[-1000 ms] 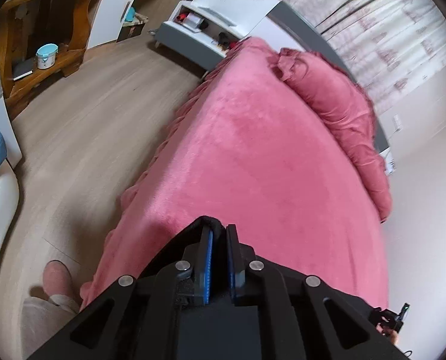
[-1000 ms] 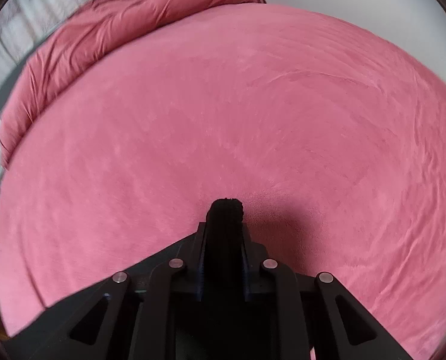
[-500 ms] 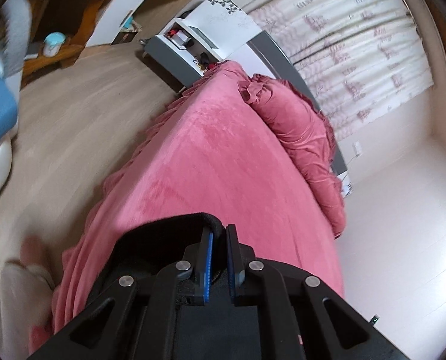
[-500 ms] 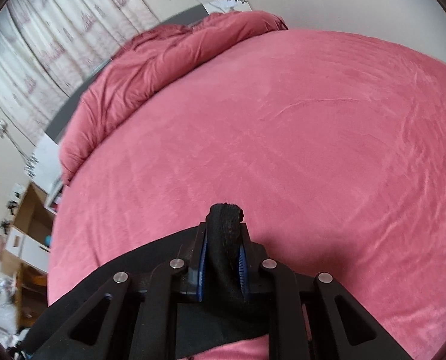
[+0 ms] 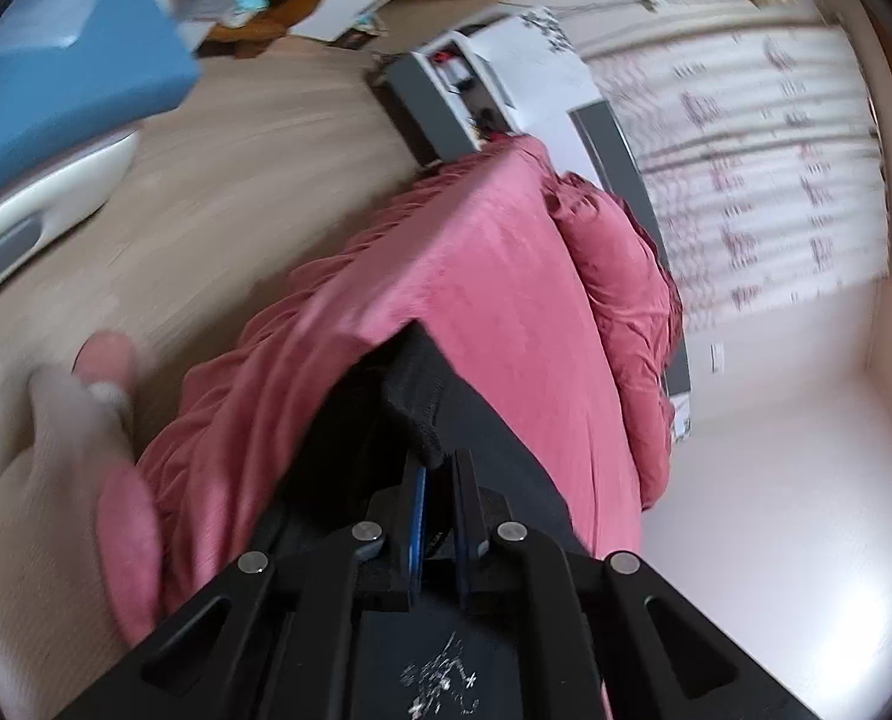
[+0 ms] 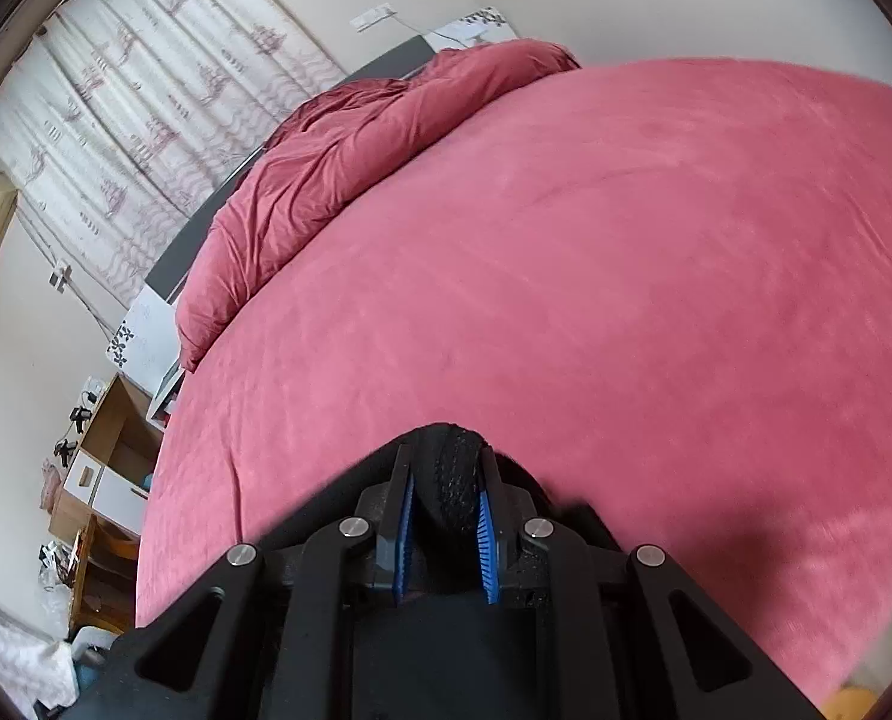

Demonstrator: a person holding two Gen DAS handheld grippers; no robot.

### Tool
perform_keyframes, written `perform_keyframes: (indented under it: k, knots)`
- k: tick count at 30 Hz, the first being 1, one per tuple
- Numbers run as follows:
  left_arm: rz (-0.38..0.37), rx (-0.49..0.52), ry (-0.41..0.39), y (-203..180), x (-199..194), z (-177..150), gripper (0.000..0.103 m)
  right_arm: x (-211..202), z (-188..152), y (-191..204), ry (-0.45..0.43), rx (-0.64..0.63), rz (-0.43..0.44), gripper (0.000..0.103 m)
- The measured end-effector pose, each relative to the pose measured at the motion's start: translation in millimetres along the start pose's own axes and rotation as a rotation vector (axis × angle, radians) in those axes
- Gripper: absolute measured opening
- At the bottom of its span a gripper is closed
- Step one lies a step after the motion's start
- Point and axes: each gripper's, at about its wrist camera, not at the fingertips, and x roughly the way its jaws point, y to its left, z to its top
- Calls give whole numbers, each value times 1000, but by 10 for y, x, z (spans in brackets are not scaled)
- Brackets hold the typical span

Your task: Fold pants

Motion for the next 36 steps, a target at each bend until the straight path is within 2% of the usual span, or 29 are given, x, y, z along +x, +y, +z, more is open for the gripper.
perform_keyframes:
  k: [2, 4, 7, 9, 11, 14, 16, 18, 21, 25, 28, 32, 36]
  knots:
    - [9, -17, 8, 100, -35, -52, 7, -37, -121, -72, 12, -1, -12, 18]
    - [34, -7, 27, 152, -32, -103, 7, -49, -262, -153, 31, 11, -46, 25]
    - [67, -15, 62, 261, -19, -153, 8, -89, -491, -368, 59, 104, -51, 27]
    - [95, -60, 85, 377, -18, -182, 9, -160, -624, -465, 54, 157, -70, 35]
    - [111, -130, 87, 515, -65, -202, 9, -262, -756, -531, 52, 211, -73, 36]
    - [58, -275, 51, 664, -239, -255, 13, -453, -951, -508, 40, 277, -70, 39]
    - [18, -344, -8, 672, -436, -325, 19, -553, -1047, -469, 22, 322, -26, 51]
    - [11, -359, -49, 609, -553, -392, 24, -653, -1131, -451, 0, 346, -1, 59]
    - [-43, -306, -5, 331, -542, -505, 25, -614, -1123, -333, -14, 349, 35, 59]
    - [-80, -197, 78, -28, -327, -670, 28, -406, -1015, -163, 11, 349, 28, 59]
    - [-41, -150, 125, -132, -116, -772, 29, -220, -966, -94, 55, 369, 5, 58]
    - [-12, -183, 81, -105, 13, -835, 31, -7, -931, 54, 88, 335, -58, 58]
    - [55, -130, 71, -143, 122, -836, 32, 155, -946, 99, 113, 358, -54, 58]
